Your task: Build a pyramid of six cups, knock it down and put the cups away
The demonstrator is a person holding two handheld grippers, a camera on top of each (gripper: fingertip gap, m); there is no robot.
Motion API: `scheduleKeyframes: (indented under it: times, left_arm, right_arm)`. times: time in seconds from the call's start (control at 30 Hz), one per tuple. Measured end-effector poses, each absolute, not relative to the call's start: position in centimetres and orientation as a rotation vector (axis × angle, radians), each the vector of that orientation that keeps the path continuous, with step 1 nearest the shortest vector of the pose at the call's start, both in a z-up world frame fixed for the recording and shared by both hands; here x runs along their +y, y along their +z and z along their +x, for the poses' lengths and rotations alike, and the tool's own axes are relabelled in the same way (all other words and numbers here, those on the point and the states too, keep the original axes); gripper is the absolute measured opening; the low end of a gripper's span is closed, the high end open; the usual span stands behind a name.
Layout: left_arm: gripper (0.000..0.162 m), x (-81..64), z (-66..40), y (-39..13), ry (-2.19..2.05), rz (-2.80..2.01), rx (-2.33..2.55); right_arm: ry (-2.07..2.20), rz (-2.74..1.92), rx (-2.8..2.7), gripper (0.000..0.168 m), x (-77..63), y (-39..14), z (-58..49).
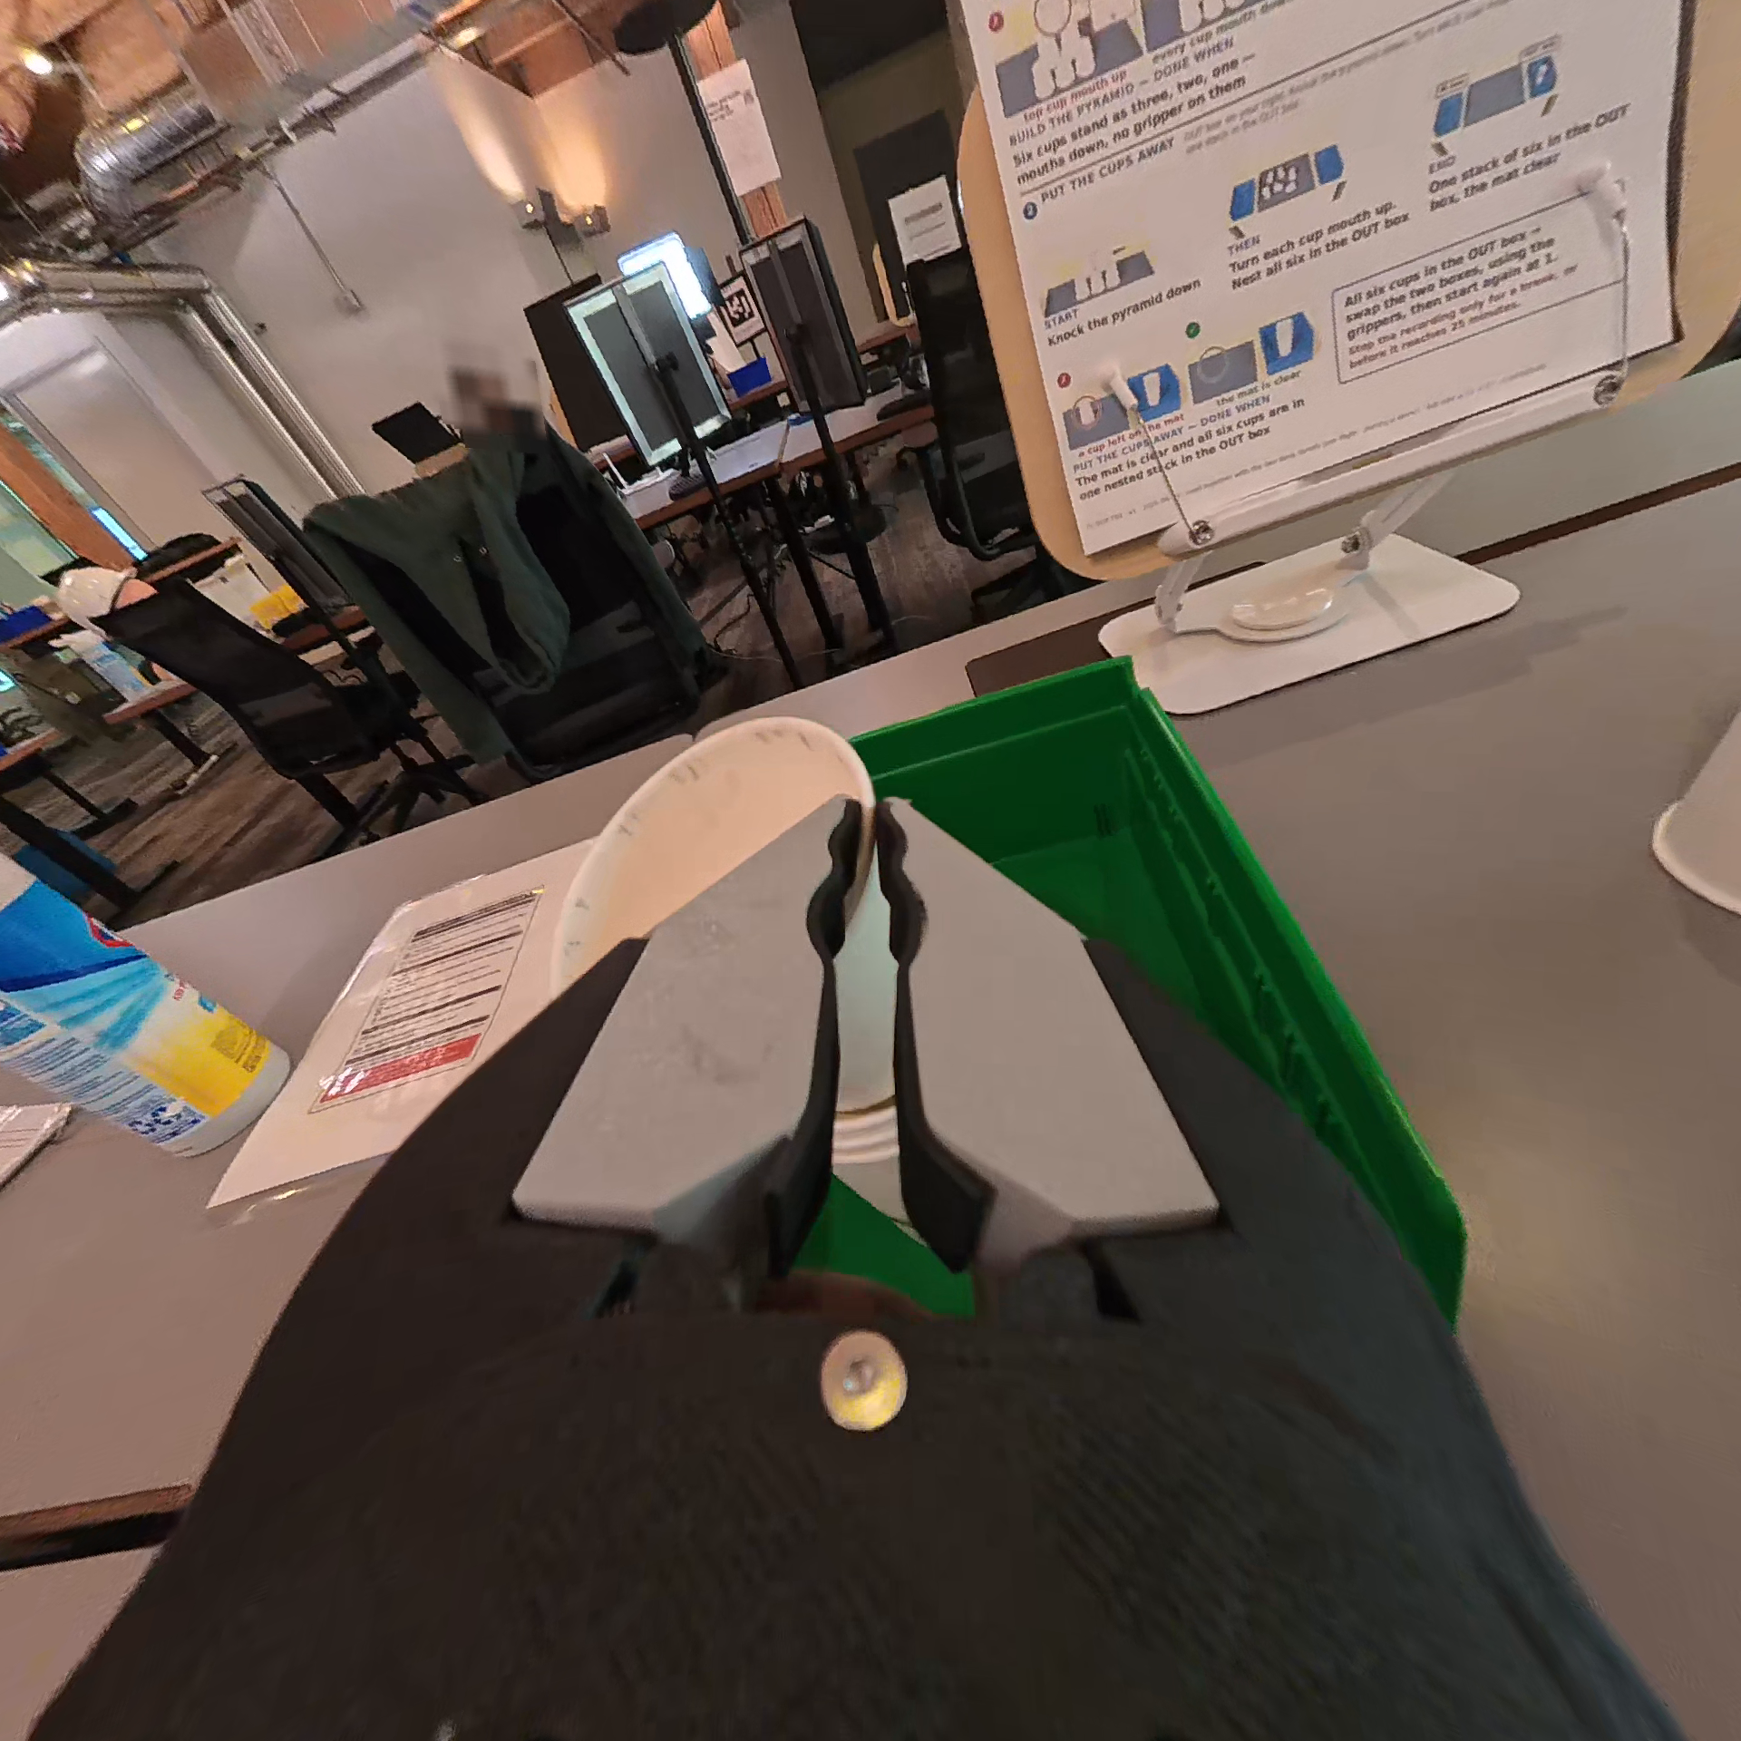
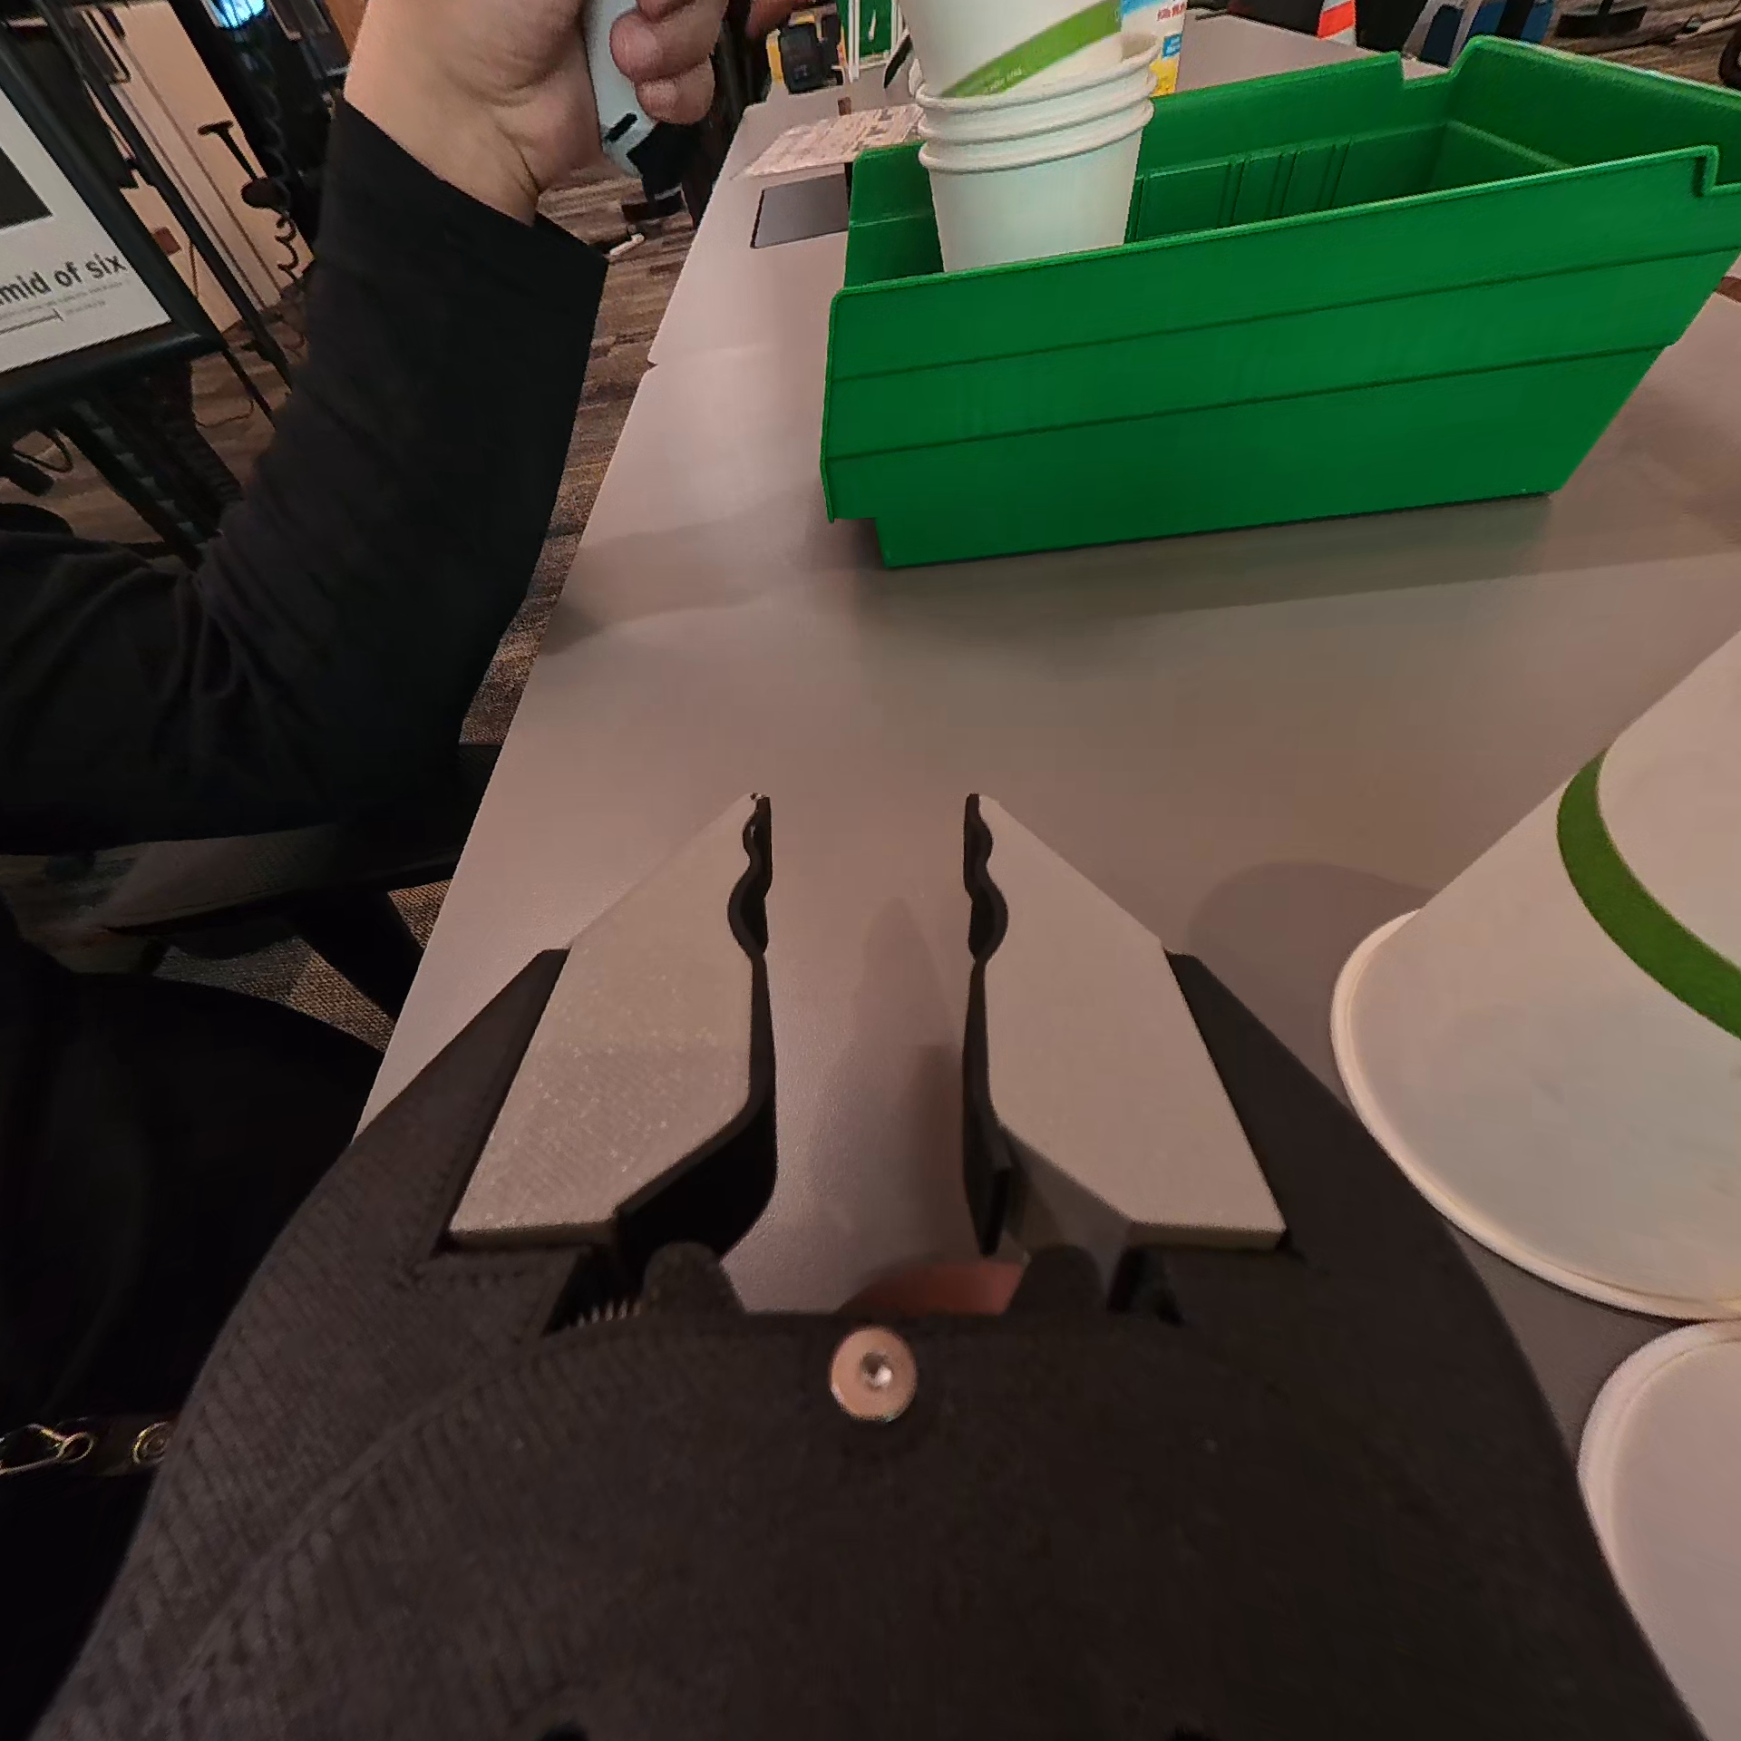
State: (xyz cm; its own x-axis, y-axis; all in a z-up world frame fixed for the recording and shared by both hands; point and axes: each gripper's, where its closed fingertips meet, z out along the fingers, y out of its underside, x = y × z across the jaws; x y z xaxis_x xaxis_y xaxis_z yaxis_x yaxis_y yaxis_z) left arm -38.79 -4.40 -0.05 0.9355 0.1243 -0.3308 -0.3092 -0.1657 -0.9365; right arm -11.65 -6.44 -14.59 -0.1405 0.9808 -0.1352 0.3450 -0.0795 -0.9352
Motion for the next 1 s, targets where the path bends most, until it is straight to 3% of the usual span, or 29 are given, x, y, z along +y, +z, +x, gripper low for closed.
scheduleKeyframes:
  times: [0.57,0.8,1.0]
  left_arm:
    - [0.001,-7.0,-35.1,5.3,0.400,-1.496,0.182]
    - [0.001,-7.4,-26.7,7.3,0.215,-1.398,0.370]
    - [0.001,-5.8,-17.9,5.5,0.121,-1.407,0.588]
  right_arm:
    - [1.245,-1.440,-1.518,0.038,-6.6,-14.2,-11.5]
    - [1.286,-1.349,-1.469,0.037,-6.8,-12.8,-11.2]
    - [1.305,-1.308,-1.348,0.037,-6.0,-11.3,-11.5]
